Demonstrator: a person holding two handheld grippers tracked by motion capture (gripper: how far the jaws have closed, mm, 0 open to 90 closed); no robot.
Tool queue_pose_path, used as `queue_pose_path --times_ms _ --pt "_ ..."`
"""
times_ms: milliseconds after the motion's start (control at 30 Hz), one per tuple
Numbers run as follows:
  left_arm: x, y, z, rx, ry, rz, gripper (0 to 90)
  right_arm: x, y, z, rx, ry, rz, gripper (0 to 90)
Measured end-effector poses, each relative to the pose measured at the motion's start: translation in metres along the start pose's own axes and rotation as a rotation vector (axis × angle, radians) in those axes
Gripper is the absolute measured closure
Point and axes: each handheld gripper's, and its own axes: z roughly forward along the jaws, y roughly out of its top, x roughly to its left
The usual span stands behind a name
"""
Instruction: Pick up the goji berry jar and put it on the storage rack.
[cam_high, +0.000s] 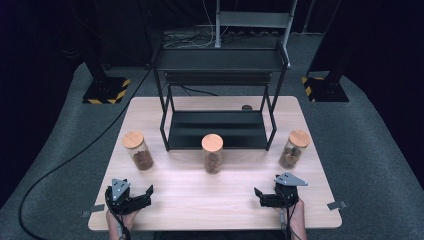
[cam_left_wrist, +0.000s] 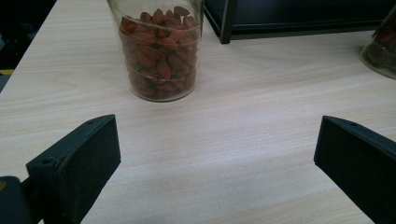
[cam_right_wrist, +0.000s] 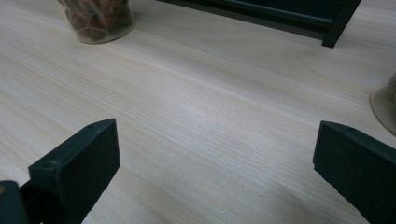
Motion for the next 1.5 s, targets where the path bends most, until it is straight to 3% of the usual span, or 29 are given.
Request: queue_pose_path --times_ms 233,400,533,867,1067,1500 --pt "-0.001 0.003 0.004 0.003 0.017 0.01 0.0 -0.003 -0.001 -0.001 -0.012 0.032 0.013 0.7" --pt "-0.002 0.003 0.005 -0.006 0.026 0.015 0.0 -0.002 0.0 0.0 -0.011 0.035 -0.002 1.2" --pt "-0.001 0.005 0.01 -0.013 0.02 -0.002 0.0 0.0 0.0 0.001 -0.001 0.031 -0.016 1.5" --pt "0.003 0.021 0.024 -0.024 0.029 0.011 0.3 0.0 0.0 0.0 -0.005 0.026 -0.016 1.6" --pt "0.013 0.028 0.033 -0.041 0.06 -0.02 0.2 0.0 0.0 0.001 0.004 0.028 -0.018 1.6" --pt "0.026 0.037 0.052 -0.041 0.074 -0.017 0.1 -0.001 0.001 0.002 0.01 0.029 -0.016 1.6"
